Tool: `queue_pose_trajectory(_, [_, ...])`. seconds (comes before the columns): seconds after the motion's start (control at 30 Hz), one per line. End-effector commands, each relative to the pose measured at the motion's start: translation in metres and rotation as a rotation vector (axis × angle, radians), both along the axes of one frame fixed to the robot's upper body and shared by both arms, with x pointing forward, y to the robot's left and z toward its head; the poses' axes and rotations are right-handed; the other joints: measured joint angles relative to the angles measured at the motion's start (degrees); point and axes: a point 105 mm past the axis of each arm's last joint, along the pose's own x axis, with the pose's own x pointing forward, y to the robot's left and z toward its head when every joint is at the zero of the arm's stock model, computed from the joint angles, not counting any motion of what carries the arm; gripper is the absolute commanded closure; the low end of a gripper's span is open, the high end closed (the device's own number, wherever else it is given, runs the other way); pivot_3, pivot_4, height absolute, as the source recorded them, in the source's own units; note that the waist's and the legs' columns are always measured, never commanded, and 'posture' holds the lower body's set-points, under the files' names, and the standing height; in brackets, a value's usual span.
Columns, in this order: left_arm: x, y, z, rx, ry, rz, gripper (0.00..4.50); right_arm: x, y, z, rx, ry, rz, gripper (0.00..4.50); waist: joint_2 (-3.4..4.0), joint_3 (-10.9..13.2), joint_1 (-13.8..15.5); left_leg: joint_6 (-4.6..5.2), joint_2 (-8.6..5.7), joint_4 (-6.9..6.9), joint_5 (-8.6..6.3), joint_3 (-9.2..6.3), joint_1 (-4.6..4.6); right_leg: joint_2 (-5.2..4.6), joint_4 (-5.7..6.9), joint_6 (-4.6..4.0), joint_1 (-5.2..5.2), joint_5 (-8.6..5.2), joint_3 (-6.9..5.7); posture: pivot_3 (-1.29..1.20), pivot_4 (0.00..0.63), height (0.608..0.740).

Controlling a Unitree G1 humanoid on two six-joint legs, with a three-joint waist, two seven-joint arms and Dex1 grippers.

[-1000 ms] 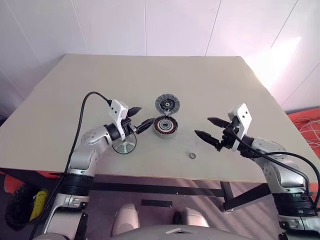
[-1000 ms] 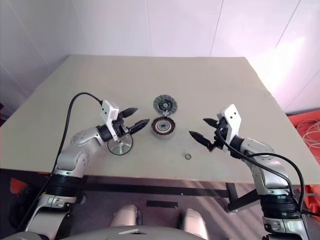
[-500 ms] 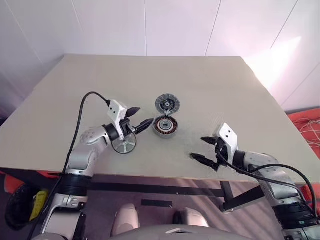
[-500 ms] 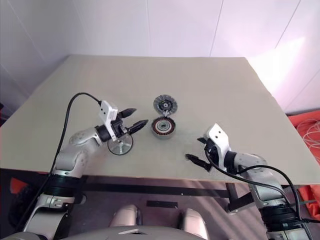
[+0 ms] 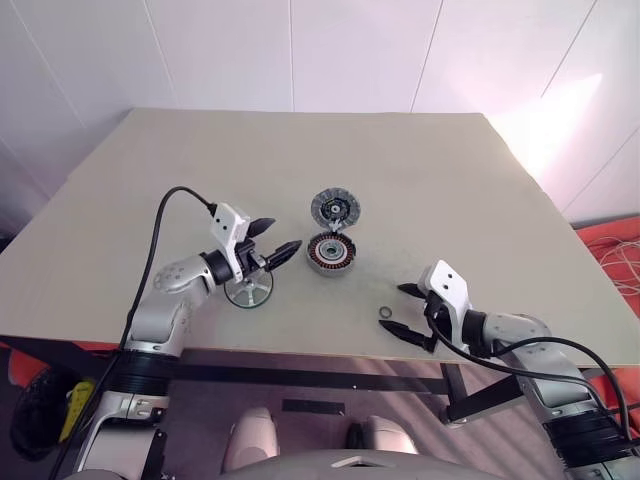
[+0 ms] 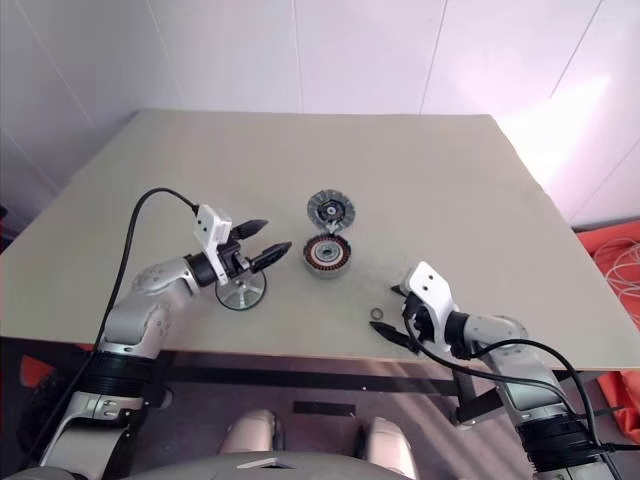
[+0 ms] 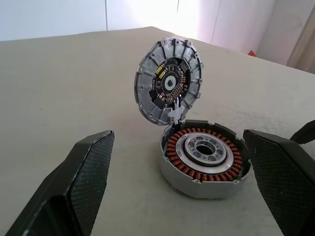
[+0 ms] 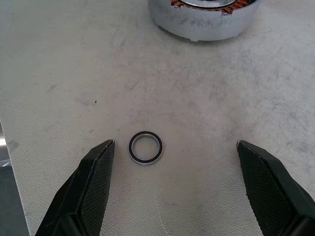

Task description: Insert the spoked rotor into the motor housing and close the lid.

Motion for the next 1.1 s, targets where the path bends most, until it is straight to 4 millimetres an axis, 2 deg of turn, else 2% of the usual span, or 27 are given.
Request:
queue_pose_trajectory(0.03, [0.0,0.002,0.015,-0.013,-0.052,0.0,0.0,-0.001,-0.003,-0.002,-0.01,0.003,0.005,0.4,0.0,0.0,0.0,0.0,0.0,0.0,0.0,0.0,0.0,0.0,0.0,0.0,0.0,0.0,0.0,0.0,0.0,0.74])
queue_pose_trajectory(0.07, [0.0,0.002,0.015,-0.012,-0.053,0.001,0.0,-0.001,-0.003,-0.002,-0.006,0.005,0.005,0.58,0.0,0.0,0.0,0.0,0.0,0.0,0.0,0.0,0.0,0.0,0.0,0.0,0.0,0.0,0.0,0.0,0.0,0.74])
queue_pose_trajectory(0.3, [0.001,0.003,0.015,-0.012,-0.056,0.008,0.0,0.001,-0.005,-0.001,0.001,0.008,0.002,2.89,0.0,0.0,-0.03,0.0,0.0,0.03,0.0,0.0,0.13,-0.01,-0.03,0.01,0.17,0.0,0.0,0.0,0.0,0.74])
queue_pose_trajectory(0.53, [0.001,0.004,0.016,-0.013,-0.057,0.011,0.0,0.002,-0.008,0.002,0.003,0.017,-0.002,2.89,-0.01,0.0,-0.03,0.0,0.01,0.04,0.0,-0.01,0.16,-0.01,-0.1,0.02,0.32,-0.01,0.0,0.0,0.0,0.74])
queue_pose_trajectory(0.63, [0.001,0.004,0.016,-0.014,-0.056,0.012,0.0,0.004,-0.006,0.006,0.016,0.019,0.0,3.46,0.0,0.0,-0.02,0.0,0.01,0.03,0.0,-0.01,0.16,-0.01,-0.12,0.02,0.32,-0.01,-0.01,0.0,0.0,0.74])
queue_pose_trajectory(0.67, [0.001,0.004,0.016,-0.014,-0.056,0.013,0.0,0.004,-0.006,0.007,0.018,0.016,-0.002,3.78,-0.01,0.0,-0.02,0.0,0.0,0.03,0.0,-0.02,0.16,-0.01,-0.12,0.02,0.31,-0.01,-0.01,0.0,0.0,0.74])
queue_pose_trajectory(0.83, [0.001,0.008,0.015,-0.014,-0.049,0.018,0.0,0.012,-0.006,0.014,0.03,-0.008,-0.021,3.83,0.0,0.0,-0.02,0.0,0.01,0.0,0.0,-0.03,0.14,0.0,-0.12,0.01,0.3,-0.01,-0.02,0.0,0.0,0.74])
queue_pose_trajectory(0.93, [-0.001,0.018,0.013,-0.028,-0.022,0.028,0.0,0.019,-0.002,0.026,0.082,-0.031,-0.035,3.83,0.0,0.0,-0.11,0.0,0.01,0.0,0.0,-0.02,0.14,0.0,-0.12,0.01,0.27,-0.01,-0.03,0.0,0.0,0.74])
queue_pose_trajectory(1.1, [-0.004,0.049,0.009,-0.03,0.028,0.079,0.0,0.033,0.009,0.052,0.201,-0.074,-0.042,3.83,0.02,-0.01,-0.23,-0.01,0.03,-0.08,0.0,0.0,0.11,0.01,-0.06,0.0,0.09,0.0,-0.03,0.0,0.0,0.74])
